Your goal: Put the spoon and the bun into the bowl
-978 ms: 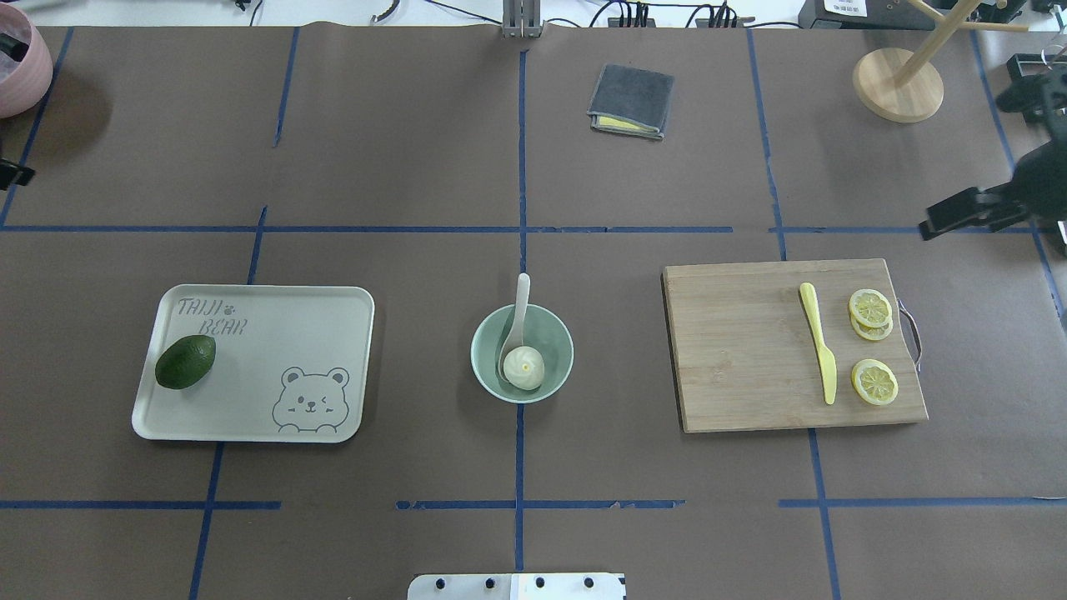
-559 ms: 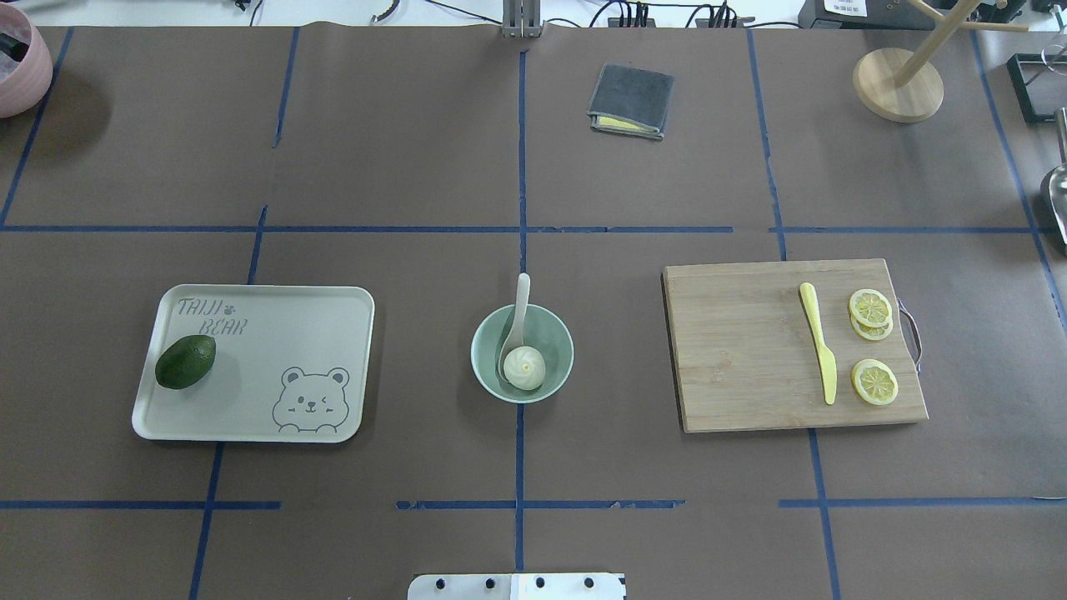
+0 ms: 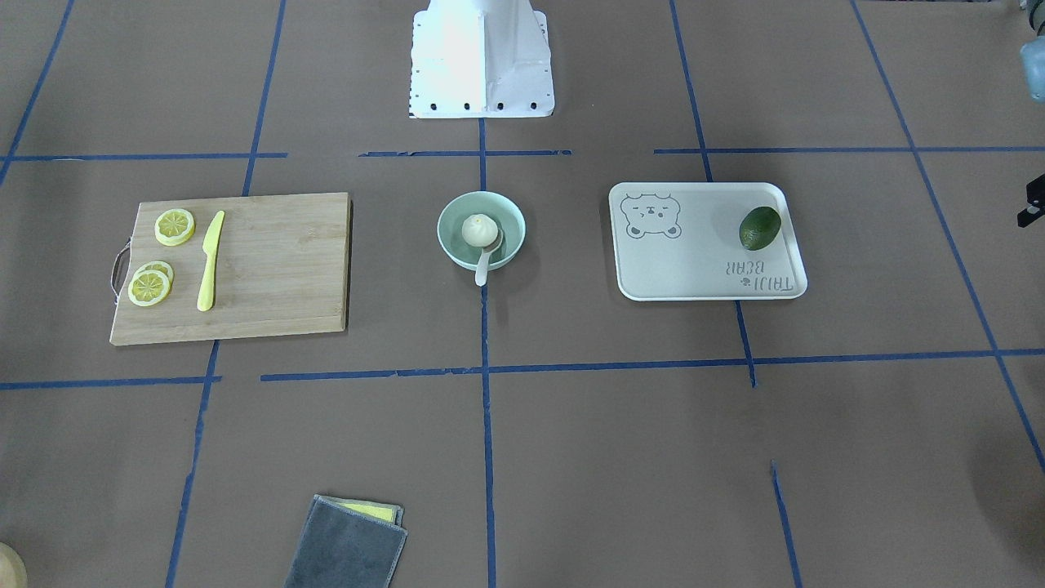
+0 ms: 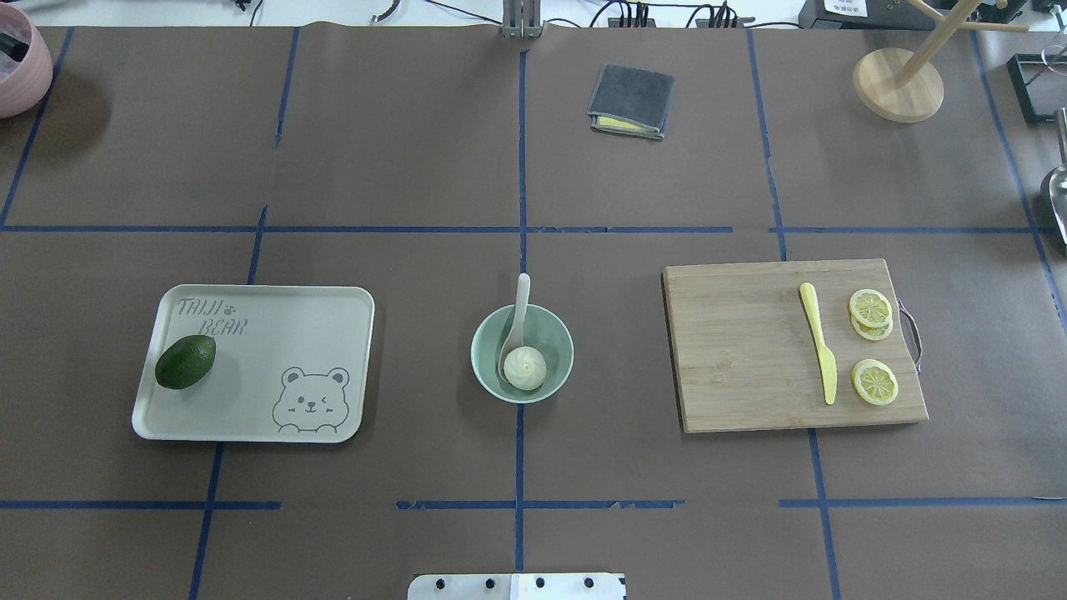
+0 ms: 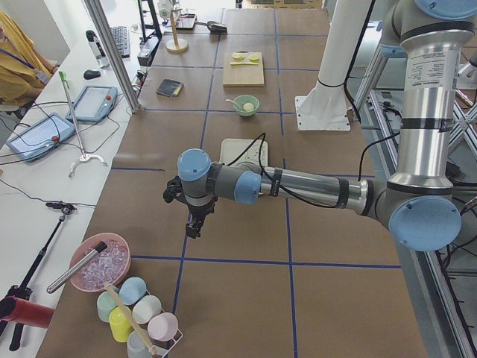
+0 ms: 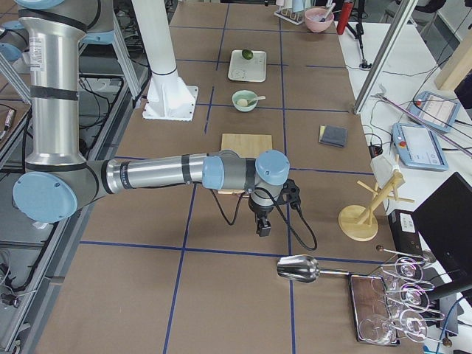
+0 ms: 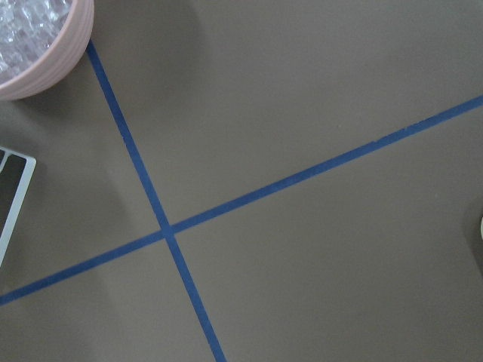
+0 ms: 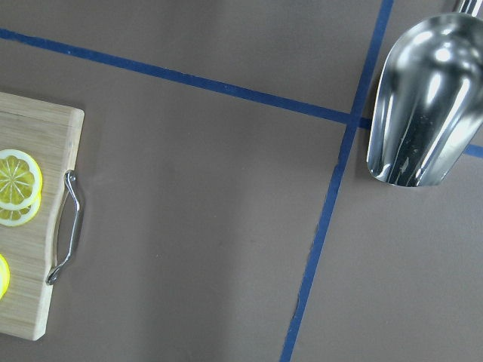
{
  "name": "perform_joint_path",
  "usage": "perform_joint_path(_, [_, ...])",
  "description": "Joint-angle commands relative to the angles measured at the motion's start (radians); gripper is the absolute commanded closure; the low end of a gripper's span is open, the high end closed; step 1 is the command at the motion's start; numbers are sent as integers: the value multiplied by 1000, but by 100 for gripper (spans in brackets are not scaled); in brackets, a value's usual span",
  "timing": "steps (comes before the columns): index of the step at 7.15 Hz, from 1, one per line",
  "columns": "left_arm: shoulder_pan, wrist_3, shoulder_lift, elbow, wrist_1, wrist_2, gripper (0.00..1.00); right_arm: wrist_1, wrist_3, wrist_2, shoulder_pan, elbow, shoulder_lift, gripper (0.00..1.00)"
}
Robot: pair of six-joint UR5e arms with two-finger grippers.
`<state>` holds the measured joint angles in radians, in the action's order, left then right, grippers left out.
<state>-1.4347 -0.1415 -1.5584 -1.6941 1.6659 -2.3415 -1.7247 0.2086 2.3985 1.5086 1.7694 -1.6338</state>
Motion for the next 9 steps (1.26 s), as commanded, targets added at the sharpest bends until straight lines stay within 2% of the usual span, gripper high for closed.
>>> perform_joint_path(1, [-9,8,-12,16,-3,-6,0,1,-6,5,-1,-16,-1,0])
perform_joint_path(2, [-18,6,-11,17,-8,-6,0,1,-11,5,-1,-18,-1,0])
perform_joint_path(4, [-131,0,3,13,-55,-4,0,1,-11,5,-1,-18,3,0])
perform_joint_path(9, [-125,8,-6,20,-72,-4,0,1,-12,4,-1,-16,5,0])
